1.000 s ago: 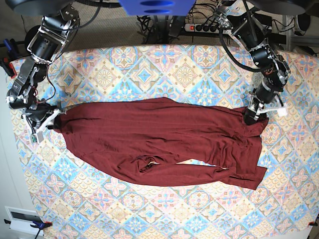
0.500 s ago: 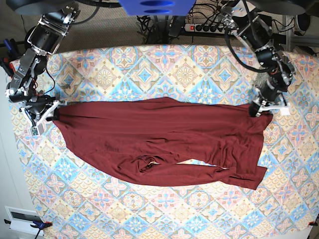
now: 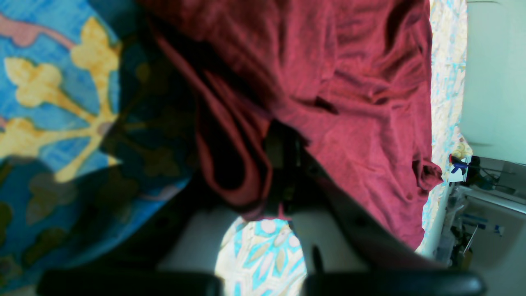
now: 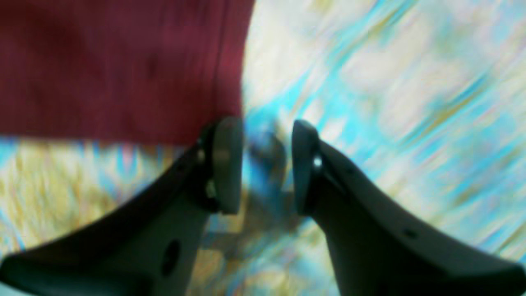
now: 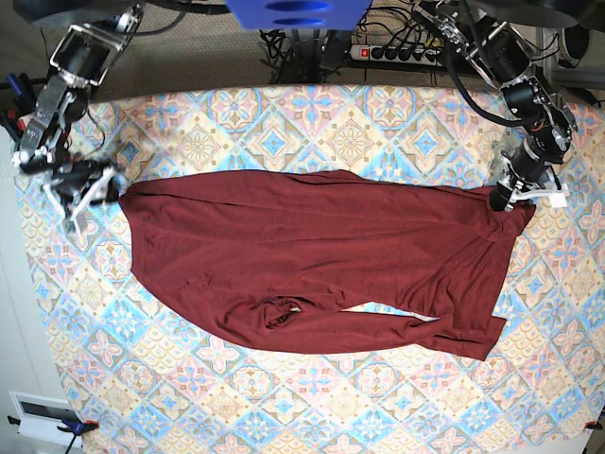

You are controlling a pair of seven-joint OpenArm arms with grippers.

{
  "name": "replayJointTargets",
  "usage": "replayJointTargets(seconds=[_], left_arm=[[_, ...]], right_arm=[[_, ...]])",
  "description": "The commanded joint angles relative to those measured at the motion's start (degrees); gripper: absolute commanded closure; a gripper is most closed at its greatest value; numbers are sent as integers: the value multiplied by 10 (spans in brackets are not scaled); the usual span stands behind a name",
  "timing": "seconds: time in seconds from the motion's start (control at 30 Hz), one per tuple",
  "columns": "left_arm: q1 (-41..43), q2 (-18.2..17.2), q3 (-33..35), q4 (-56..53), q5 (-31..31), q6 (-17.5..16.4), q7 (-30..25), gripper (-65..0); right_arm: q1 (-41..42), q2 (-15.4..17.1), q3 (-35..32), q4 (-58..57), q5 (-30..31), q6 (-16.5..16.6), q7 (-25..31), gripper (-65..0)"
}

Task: Layout the t-shirt on the table in an organized manner, then fold the t-shirt properly
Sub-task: 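Regrasp the collar corner with the right gripper and pull it outward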

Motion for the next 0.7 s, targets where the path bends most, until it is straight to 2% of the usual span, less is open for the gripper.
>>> replayJointTargets(seconds=[0.0,0.23,0.37,0.47,0.67], left_arm=[[-6,-8,0,7,-7,-3,0,0],[-6,-8,0,7,-7,-3,0,0],[-6,-8,0,7,-7,-3,0,0],[-6,-7,0,7,-7,-3,0,0],[-6,-7,0,7,-7,-4,0,0]], right_arm=[[-4,12,3,9,10,2,4,-196],[-12,10,6,5,16,2,9,-199],[-11,-18,8,5,22,2,9,-199],[17,-20,8,-2,21,2,9,-205],[36,-32,5,-32,22,2,23,-311]])
